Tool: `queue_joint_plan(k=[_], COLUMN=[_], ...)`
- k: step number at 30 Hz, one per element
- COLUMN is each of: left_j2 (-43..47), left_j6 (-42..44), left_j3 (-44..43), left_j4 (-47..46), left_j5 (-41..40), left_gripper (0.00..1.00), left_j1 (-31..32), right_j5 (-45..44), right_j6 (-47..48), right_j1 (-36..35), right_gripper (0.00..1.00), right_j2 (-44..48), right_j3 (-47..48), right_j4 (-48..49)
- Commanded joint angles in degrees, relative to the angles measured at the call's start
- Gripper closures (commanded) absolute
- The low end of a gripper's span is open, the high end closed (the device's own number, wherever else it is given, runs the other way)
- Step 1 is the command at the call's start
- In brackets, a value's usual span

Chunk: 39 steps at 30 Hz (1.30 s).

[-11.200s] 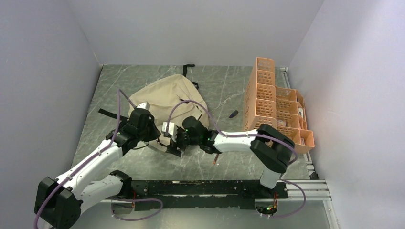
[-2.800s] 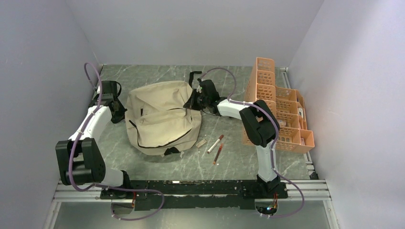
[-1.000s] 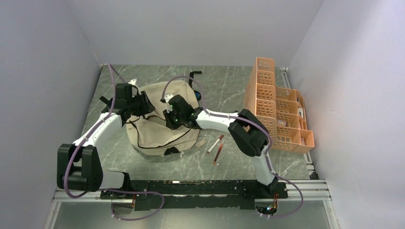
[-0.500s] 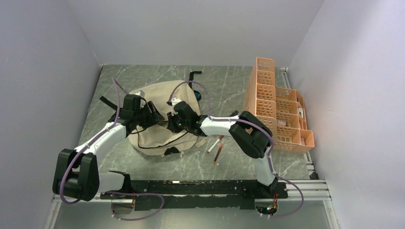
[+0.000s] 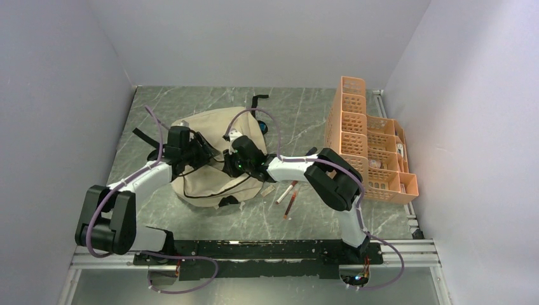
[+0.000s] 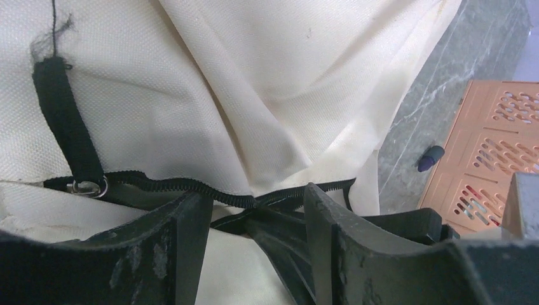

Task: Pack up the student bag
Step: Adjust the student bag at the center of the board.

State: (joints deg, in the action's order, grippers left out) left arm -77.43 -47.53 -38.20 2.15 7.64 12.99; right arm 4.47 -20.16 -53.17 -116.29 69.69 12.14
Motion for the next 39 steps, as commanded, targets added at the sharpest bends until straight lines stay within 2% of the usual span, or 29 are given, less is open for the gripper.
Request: queue_joint_plan(k=[1,4,10,14,17,29,39], left_j2=[-1.5,-0.5,0.6,-1.0,-1.6,2.0,3.5], left_j6=[-0.9,-1.2,-2.4,-2.4,-2.6,-3.7,-3.4], left_j3=[-1.9,-0.9,-0.5,-2.4,-3.5,-8.3,-11.5], left_j4=[-3.1,-3.4,-4.1,-3.3,-3.1,1.1,-0.8], left_j5=[-3.0,-4.8,-7.5,-7.6,-7.6,-6.9,-0.7], left_gripper=[0.42,0.47,0.65,0.85,0.95,0.95,0.95], left_j1=[0.5,0.5,0.5,0.5,0.5,0.5,0.4], right_j5=[-0.5,-0.5,-0.4,-0.4,-0.7,-2.3,-2.6], right_j6=[0.0,0.1,0.0,0.4,0.7,0.6,2.5], right_j1=[-0.3,-0.4,-0.3,-0.4,-0.4,0.4,0.6], right_gripper=[0.8,0.8,0.8,0.8,0.8,0.78,0.71], right_j2=[0.4,0.4,0.5,0.5,0.7,5.3,8.2], right_j3=[-1.1,-1.1,-1.2,-1.1,-1.1,-5.3,-5.5], right_j4=[-1.8,-1.9,-2.2,-2.5,-2.7,1.6,2.7])
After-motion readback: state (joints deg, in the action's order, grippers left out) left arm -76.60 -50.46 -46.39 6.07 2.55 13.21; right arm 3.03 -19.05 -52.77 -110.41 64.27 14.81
